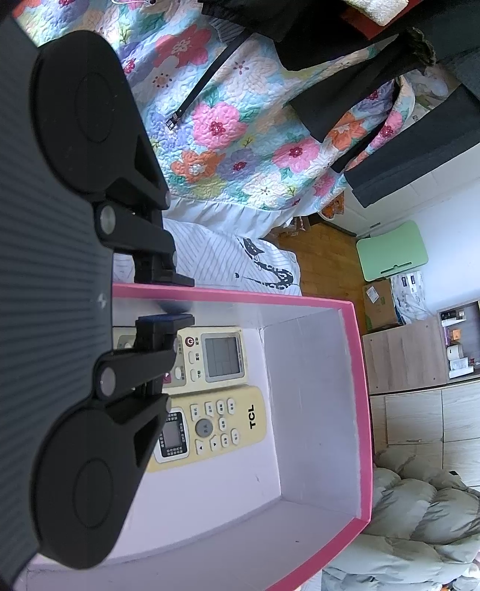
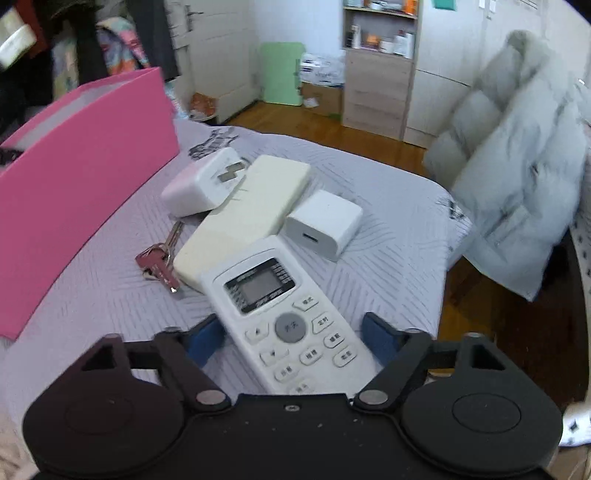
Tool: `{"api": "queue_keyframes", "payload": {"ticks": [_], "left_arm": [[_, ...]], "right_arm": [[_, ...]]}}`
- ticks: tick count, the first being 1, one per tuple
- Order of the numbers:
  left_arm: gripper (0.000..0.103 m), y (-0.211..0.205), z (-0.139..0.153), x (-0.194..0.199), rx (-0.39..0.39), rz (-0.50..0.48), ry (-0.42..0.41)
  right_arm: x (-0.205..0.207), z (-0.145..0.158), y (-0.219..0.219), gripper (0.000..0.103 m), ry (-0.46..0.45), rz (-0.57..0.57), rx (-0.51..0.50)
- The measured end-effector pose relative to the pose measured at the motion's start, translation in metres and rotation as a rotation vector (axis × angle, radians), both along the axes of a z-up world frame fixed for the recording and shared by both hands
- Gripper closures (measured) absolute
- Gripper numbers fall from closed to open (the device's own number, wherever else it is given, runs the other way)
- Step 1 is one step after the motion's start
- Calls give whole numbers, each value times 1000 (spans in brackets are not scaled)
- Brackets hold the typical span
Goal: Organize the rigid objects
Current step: 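Lift the white TCL remote into the pink box and open the right tool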
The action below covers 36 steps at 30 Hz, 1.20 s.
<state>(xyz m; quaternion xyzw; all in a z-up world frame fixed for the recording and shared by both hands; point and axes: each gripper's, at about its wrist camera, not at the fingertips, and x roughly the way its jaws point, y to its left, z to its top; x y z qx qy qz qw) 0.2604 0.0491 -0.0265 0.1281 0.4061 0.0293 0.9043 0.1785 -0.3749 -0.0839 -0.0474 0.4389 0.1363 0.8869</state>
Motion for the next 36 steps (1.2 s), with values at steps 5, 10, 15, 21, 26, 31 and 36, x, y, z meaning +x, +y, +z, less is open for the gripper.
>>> {"api": "queue_keyframes", "payload": {"ticks": [5,10,15,21,26,31,36], "left_arm": [[91,1,0,0,-4,2,0],[91,1,0,0,-3,2,-1],[91,2,0,1,-8,6,-3],[91,6,1,0,-19,8,-4],[91,5,0,-1,-8,5,-6],[91,3,0,-2,-9,5,-10],[91,2,0,-2,-8,4,-11]], "right_arm": [[-12,8,7,38,69,-74,41],[-24,4,27,33,75,-19,-16],[-27,3,26,38,17,-32,15],[-53,21,37,39,-74,-49,13],[-67,58,47,41,-177,-39,56],[-72,91,70,42,-278,2,116],[-77,127,99,42,-395,71,191]]}}
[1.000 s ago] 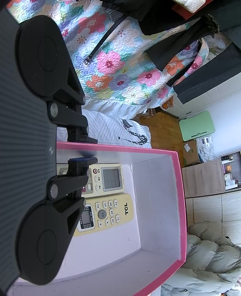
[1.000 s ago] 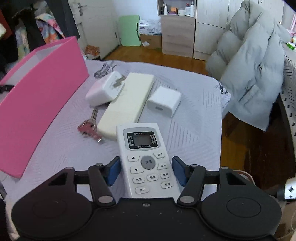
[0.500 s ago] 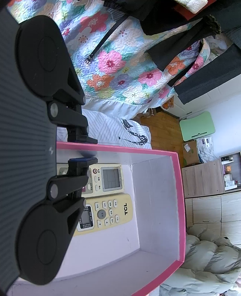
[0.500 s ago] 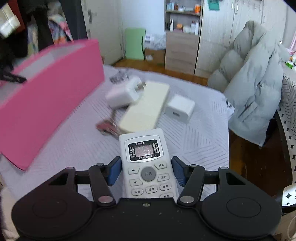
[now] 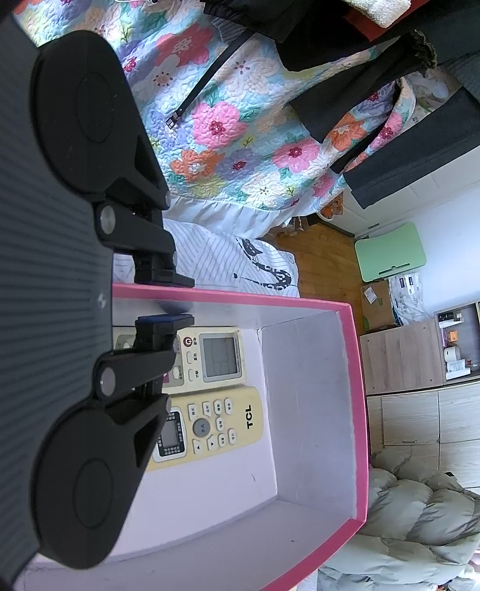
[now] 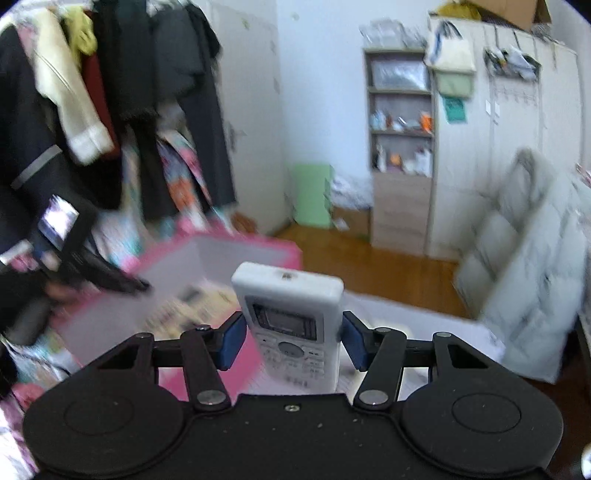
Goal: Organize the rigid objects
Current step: 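Lift the white TCL remote into the pink box and open the right tool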
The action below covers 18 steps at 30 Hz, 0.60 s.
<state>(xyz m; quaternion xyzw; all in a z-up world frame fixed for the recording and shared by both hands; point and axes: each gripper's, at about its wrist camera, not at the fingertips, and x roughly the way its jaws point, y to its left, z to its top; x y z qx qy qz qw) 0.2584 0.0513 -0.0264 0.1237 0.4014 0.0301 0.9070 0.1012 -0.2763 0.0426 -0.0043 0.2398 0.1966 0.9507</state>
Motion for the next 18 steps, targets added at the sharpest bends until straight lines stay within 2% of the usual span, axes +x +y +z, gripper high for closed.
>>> {"api": "queue_keyframes", "payload": {"ticks": [3,7,13,18], "left_arm": [[91,0,0,0,-1,1,-2],[91,0,0,1,-10,6,-3],[91,2,1,0,-27,8,-8],[91,6,3,0,-53,15,-24]], "right_arm": [[1,17,14,42,-26,84,60],[6,23,41,42,14,187,93],[20,2,79,42,177,345,167],[40,-20,117,42,323,342,101]]}}
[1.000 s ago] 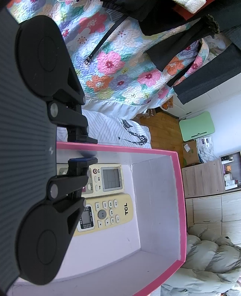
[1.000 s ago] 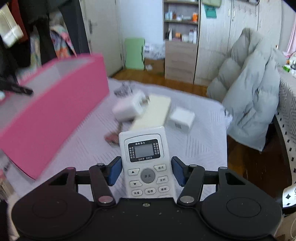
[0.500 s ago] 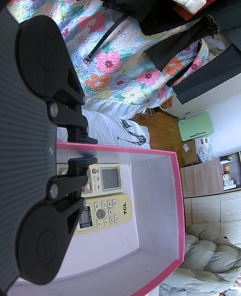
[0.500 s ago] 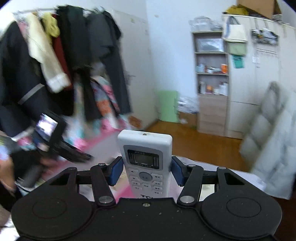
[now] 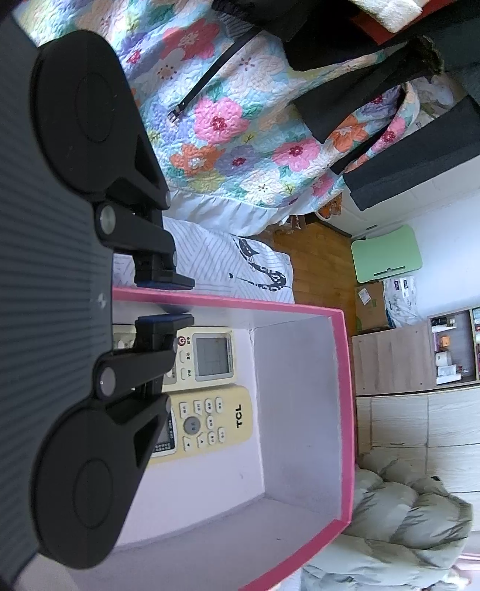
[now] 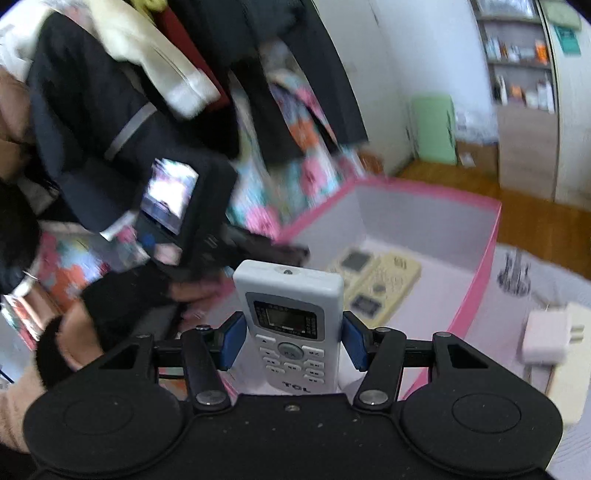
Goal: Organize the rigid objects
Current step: 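Lift the white TCL remote into the pink box and open the right tool, then move the right tool to the keys on the bed and grasp them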
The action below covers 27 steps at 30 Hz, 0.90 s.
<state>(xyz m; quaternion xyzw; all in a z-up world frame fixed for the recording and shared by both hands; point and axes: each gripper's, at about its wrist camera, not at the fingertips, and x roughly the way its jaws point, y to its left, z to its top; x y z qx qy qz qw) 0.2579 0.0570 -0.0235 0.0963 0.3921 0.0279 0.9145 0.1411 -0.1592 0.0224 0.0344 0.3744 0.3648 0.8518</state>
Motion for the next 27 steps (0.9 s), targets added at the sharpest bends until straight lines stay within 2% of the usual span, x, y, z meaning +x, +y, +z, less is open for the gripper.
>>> {"api": "queue_keyframes", "payload": {"ticks": [3,9,12,13,17,20,22,27], "left_arm": [[91,2,0,1,-14,2,3],[90,4,1,0,-29,13,-11],[90,8,3,0,-60,22,-19],[90,8,3,0,-62,22,-18],[90,4,2,-2,-35,13,-21],[90,2,2,-2,-20,11,-23],[90,3,3,-2,-31,13,-24],[90,5,3,-1,-27,11,-27]], "right_arm": [[10,-10,16,42,73,20,-36],[34,-38,37,42,314,61,45],[49,-55,44,43,430,27,79],[53,-59,47,47,449,7,79],[53,-63,52,41,405,-82,16],[33,-47,53,40,293,-96,-38],[17,-34,44,40,235,-93,-4],[-17,-4,-2,39,87,-166,44]]}}
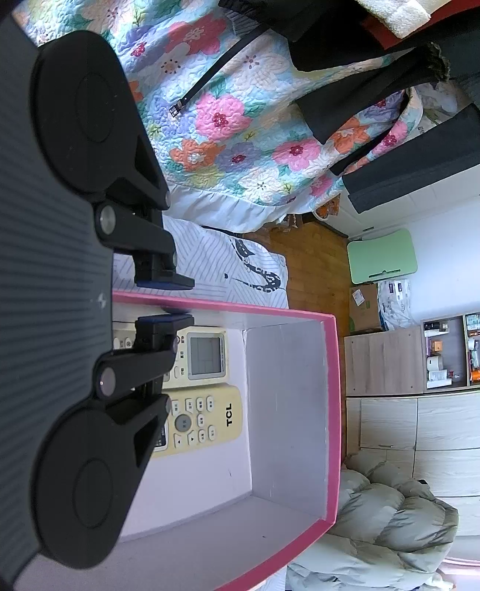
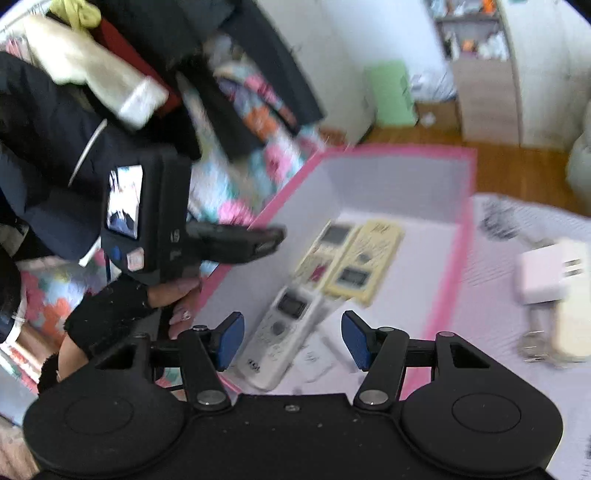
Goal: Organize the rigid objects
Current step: 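Move the right tool to the keys on the bed and grasp them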
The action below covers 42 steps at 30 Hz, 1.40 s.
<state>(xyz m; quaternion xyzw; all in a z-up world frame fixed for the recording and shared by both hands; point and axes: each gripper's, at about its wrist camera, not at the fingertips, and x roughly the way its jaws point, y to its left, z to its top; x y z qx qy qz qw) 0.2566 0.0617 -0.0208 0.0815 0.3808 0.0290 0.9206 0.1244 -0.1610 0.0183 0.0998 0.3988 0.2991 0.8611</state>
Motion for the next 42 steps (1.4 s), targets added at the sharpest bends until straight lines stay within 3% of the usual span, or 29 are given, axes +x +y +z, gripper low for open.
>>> {"api": "queue_keyframes", "payload": {"ticks": [4,8,13,18,23,27,28,29,30,31,33,35,37,39,42], "left_arm": [[90,-1,0,0,7,-1,0],[89,-2,0,-1,6,2,0],[89,-2,0,-2,10,3,-1],[89,-2,0,-2,9,4,0],[88,-3,0,-1,12,3,0],[88,-2,2,-2,16,3,-1],[88,-2,3,-2,17,2,-2],[88,-3,2,-2,21,1,-1],[88,-2,3,-2,22,2,-1],[88,-2,3,-2,20,2,-1],[88,-2,3,-2,18,2,-1],[88,-2,3,-2,23,2,-1],[88,-3,4,-2,30,0,-1],[88,-2,4,-3,31,0,-2],[88,-3,4,-3,30,0,-1]], "right_arm": [[-11,6,-45,39,-71,-103,-49],[-10,-12,-81,39,-112,-203,-155],[-1,-54,-98,43,-101,-201,-263],[18,-83,-107,45,-104,-224,-240],[35,-95,-105,48,-154,-193,-291],[50,-104,-92,64,-153,-149,-379],[49,-105,-90,74,-168,-151,-402],[46,-104,-88,78,-185,-152,-427],[43,-102,-88,101,-194,-151,-432],[41,-100,-89,102,-180,-148,-411],[34,-95,-94,102,-171,-164,-348],[29,-93,-93,102,-182,-167,-362],[23,-92,-93,92,-198,-169,-367],[22,-92,-94,69,-206,-179,-380],[23,-95,-96,65,-207,-177,-397]]}}
